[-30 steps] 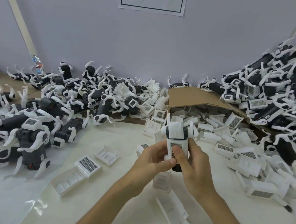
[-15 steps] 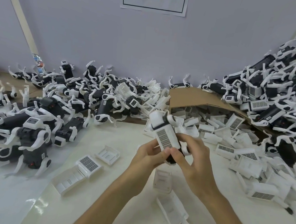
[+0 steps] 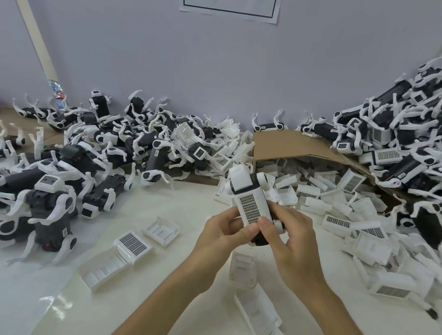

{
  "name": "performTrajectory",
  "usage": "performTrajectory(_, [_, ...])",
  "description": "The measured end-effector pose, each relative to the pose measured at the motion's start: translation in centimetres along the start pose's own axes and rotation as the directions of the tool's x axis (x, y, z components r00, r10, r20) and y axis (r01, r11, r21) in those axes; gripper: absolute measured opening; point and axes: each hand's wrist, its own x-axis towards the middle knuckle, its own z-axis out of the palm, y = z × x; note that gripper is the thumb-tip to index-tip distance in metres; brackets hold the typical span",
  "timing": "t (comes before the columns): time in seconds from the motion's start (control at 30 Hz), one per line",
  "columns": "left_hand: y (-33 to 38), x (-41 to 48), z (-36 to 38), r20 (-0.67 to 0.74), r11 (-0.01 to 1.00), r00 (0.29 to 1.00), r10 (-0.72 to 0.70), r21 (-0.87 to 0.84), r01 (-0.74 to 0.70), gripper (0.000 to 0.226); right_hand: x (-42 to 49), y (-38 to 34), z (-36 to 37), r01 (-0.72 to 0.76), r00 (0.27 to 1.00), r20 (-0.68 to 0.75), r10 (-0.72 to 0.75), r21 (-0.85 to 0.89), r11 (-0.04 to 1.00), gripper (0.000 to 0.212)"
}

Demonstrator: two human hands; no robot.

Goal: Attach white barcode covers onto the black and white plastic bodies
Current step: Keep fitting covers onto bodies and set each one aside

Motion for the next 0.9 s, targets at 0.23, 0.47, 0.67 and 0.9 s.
performTrajectory(0.23, [0.14, 0.02, -0.01, -0.024, 0.999, 1.000, 0.016, 0.028, -0.015, 0.036, -0.23, -0.44, -0.07, 0.015, 0.999, -0.053, -0.013, 0.047, 0.999, 0.038])
performTrajectory(0.47, [0.33, 0.03, -0.06, -0.071, 0.997, 0.997, 0.028, 0.067, -0.023, 0.037, -0.34, -0.43, 0.16, 0.024, 0.999, -0.045, -0.021, 0.067, 0.997, 0.033])
performTrajectory(0.67, [0.43, 0.06, 0.00, -0.177, 0.999, 0.983, -0.042, -0.009, 0.041, 0.047, -0.59, 0.09, 0.46, 0.066, 0.996, 0.062, -0.069, 0.038, 0.997, 0.036])
performTrajectory(0.9, [0.18, 0.02, 0.02, -0.221, 0.999, 0.975, 0.000, 0.032, 0.007, 0.038, -0.50, 0.40, 0.48, 0.061, 0.996, 0.066, -0.063, 0.035, 0.998, 0.036])
